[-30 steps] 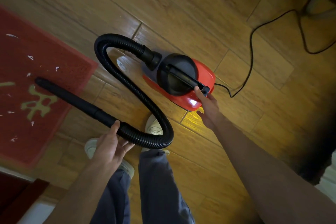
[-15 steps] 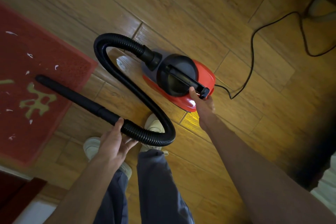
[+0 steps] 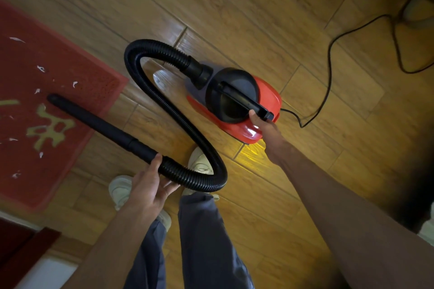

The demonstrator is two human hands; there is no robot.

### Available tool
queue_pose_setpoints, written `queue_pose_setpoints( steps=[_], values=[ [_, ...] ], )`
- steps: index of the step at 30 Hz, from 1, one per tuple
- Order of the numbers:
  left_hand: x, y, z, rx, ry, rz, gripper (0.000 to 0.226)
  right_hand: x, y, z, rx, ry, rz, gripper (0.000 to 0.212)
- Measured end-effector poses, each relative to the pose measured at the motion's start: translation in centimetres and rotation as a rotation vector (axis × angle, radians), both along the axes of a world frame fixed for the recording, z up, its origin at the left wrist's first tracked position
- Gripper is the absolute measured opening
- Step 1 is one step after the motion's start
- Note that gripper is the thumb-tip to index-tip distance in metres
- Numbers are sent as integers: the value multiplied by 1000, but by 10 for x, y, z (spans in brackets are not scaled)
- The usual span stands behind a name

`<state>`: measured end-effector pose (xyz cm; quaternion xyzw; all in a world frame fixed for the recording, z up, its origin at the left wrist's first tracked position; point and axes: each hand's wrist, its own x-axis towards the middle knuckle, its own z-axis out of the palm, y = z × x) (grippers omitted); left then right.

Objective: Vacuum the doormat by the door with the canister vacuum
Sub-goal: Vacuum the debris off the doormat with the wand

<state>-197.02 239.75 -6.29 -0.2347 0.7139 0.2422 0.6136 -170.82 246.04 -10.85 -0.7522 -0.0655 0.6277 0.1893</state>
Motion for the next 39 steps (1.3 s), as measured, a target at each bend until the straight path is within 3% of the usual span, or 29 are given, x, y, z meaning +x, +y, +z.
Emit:
queue_pose_setpoints(
  steps=[4,6,9,12,17,25,28,32,39],
  values=[
    [-2,-1,1,3,1,0,12,6,-3,-2,7,35,148,76],
    [-2,0,2,4,0,9,15,1,-6,-5,-6,-109,186,80],
    [-1,0,1,9,-9,17,24,-8,-5,-17,-43,-378,87,68],
    [-1,0,-1,19,-19,13,20,-20,2,-24,-71,-483,25,65],
    [1,1,-1,24,-33,-4,16,-25,-1,-36,-91,-449,27,64],
    [-1,4,5,21,-43,-9,16,-33,-10,-36,-66,-429,56,86],
    [-2,4,8,22,-41,10,17,-47,-18,-19,-163,-533,-23,74],
    [-3,5,14,38,-34,5,18,-90,-31,6,-149,-500,277,44],
    [-12,2,26,68,-30,32,16,-217,9,45,200,-74,984,23]
  ],
)
